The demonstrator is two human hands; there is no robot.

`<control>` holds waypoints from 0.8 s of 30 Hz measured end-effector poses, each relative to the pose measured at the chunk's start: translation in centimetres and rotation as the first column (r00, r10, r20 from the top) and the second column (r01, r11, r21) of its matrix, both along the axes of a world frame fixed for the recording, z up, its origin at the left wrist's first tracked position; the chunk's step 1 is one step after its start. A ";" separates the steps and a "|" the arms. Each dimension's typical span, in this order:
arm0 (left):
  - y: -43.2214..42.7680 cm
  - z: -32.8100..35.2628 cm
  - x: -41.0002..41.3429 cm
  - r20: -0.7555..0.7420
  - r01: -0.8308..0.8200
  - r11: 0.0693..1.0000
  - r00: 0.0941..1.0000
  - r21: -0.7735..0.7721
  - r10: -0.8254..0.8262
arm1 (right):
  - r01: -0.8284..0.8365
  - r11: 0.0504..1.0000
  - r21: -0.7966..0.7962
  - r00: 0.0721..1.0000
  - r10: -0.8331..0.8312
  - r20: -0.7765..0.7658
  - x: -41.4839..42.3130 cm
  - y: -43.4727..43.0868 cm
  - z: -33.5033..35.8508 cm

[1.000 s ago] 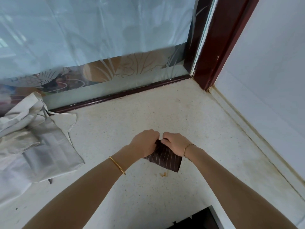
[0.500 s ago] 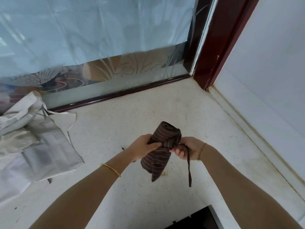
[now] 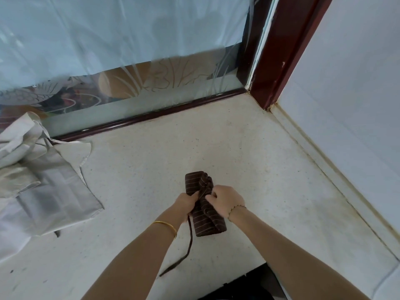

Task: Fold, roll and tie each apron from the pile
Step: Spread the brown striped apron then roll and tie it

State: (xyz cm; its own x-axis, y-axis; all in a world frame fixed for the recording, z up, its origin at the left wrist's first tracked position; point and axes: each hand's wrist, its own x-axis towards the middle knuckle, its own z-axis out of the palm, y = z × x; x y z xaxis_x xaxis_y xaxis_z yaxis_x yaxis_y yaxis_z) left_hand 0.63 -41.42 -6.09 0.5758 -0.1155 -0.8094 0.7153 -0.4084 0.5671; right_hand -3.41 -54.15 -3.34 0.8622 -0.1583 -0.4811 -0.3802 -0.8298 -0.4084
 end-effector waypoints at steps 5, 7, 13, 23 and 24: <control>0.0 1.5 0.1 0.174 0.398 0.875 0.875 0.276 -0.452 | 0.042 0.996 0.077 0.998 -0.038 -0.054 -0.2 1.8 -1.6; 0.6 2.6 0.5 0.154 0.576 0.686 0.706 0.445 -0.692 | 0.027 1.000 0.006 0.998 -0.026 -0.056 0.0 2.3 -1.8; 2.5 4.9 1.5 0.195 0.681 0.483 0.458 0.550 -0.868 | -0.007 1.000 0.003 0.999 0.007 -0.034 0.7 2.1 -1.9; 0.5 4.4 0.1 0.442 0.440 0.897 0.812 -0.033 -0.382 | -0.009 0.975 0.224 0.998 -0.005 0.061 -0.3 0.1 -1.9; 0.4 4.1 0.1 0.432 0.423 0.903 0.830 -0.076 -0.353 | -0.012 0.965 0.262 0.997 -0.008 0.077 -0.6 -0.1 -2.0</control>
State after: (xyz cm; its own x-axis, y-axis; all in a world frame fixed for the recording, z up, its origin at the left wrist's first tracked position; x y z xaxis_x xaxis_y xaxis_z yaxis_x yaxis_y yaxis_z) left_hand 0.73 -41.02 -1.98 0.7228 -0.5067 -0.4699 0.2150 -0.4813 0.8497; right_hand -3.97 -54.24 -5.37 0.8983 -0.0338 -0.4381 -0.3378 -0.6907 -0.6394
